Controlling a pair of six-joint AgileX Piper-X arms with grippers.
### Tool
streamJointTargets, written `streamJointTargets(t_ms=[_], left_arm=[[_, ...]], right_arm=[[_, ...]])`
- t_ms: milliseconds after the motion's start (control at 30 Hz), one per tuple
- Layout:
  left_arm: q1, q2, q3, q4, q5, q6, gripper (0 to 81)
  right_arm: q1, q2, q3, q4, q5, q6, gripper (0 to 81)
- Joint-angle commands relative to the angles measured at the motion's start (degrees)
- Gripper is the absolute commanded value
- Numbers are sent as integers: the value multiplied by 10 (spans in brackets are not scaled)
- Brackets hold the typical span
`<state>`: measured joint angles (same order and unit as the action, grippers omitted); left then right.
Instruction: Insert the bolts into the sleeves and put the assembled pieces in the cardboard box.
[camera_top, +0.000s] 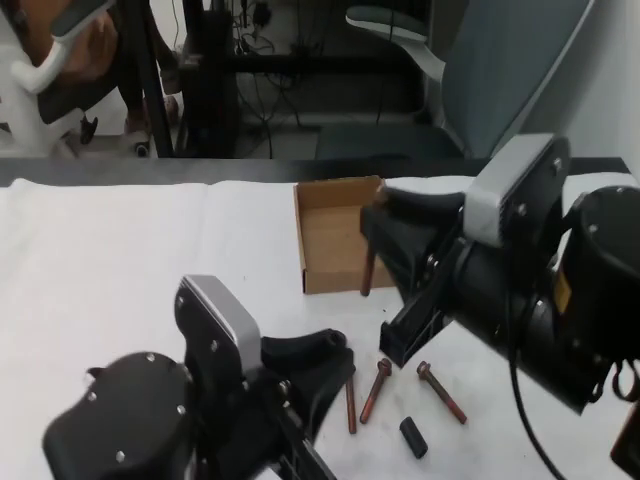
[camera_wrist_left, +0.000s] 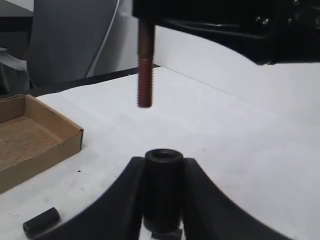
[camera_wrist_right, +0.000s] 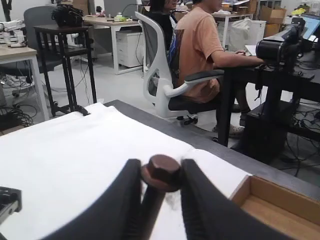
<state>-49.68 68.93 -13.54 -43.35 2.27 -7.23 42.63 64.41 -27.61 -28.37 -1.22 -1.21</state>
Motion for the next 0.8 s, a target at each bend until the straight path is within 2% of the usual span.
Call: streamJointTargets(t_ms=[0,433,767], left_arm=[[-13,23,0,-46,-8,-5,18],[-13,39,-1,-96,-8,-18,18],[-4,39,-1,-53,-37,8,18]], right_arm=[[11,4,-3,-21,5,0,6],[24,4,-3,2,-5,21,6],[33,7,-3,7,0,25,6]])
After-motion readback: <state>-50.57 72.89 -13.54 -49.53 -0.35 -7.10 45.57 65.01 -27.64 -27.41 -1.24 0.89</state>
